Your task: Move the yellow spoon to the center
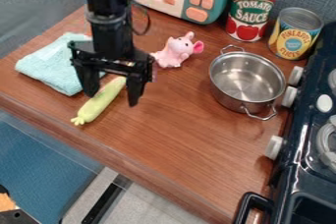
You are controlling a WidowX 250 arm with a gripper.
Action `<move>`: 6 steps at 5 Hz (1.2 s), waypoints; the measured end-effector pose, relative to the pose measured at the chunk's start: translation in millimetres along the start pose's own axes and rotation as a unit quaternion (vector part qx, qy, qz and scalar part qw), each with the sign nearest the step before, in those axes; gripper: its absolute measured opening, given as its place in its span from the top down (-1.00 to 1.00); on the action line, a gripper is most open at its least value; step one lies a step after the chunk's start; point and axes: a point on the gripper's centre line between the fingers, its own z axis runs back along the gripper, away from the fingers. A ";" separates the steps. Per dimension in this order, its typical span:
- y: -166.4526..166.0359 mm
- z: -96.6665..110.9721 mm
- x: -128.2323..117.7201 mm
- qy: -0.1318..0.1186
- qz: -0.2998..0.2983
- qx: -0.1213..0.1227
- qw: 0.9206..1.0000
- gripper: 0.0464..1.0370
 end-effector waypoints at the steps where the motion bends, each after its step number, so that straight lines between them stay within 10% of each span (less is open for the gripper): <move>1: 14.7 -3.6 -0.8 0.001 0.012 0.016 1.000 -0.92; 3: 20.1 -19.2 1.6 0.002 -0.003 0.028 1.000 -0.81; 5: 9.8 -20.0 2.0 -0.005 -0.008 0.007 1.000 0.26; 6: 0.8 -13.7 -5.1 0.007 -0.003 -0.019 1.000 0.30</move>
